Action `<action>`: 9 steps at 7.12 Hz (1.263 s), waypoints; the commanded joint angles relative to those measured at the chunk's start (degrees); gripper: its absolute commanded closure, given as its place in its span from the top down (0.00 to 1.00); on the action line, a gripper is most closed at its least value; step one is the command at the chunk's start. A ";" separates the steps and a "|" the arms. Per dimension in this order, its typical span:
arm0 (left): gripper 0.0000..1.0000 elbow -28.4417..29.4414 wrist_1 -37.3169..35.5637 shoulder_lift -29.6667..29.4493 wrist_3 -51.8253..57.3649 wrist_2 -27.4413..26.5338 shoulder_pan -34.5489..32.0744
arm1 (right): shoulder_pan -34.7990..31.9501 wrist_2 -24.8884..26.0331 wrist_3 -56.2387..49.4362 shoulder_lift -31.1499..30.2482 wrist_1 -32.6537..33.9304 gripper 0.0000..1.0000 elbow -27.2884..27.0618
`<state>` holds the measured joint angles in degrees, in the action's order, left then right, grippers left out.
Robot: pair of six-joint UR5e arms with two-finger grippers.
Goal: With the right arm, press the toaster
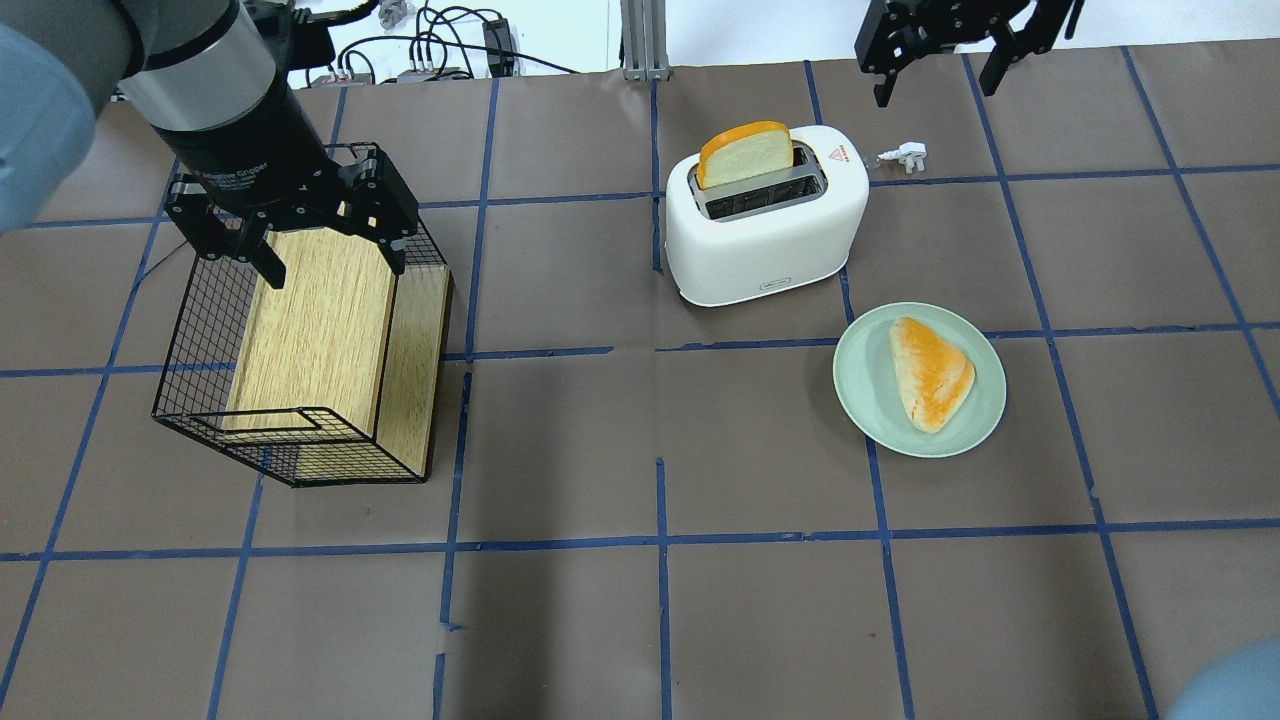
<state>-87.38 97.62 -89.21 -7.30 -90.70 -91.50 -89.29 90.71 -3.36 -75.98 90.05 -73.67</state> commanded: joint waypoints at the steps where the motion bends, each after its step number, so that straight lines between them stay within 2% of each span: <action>1: 1.00 -0.07 -0.06 0.00 0.00 0.00 0.00 | 0.78 -0.01 0.19 -7.74 3.46 0.98 -11.19; 2: 1.00 -0.07 0.02 0.00 0.00 0.00 0.00 | 0.87 0.08 0.19 -9.34 3.47 0.99 -13.41; 9: 1.00 0.02 0.02 0.00 0.00 0.00 0.00 | 0.79 0.34 0.11 -10.33 2.94 0.99 -14.22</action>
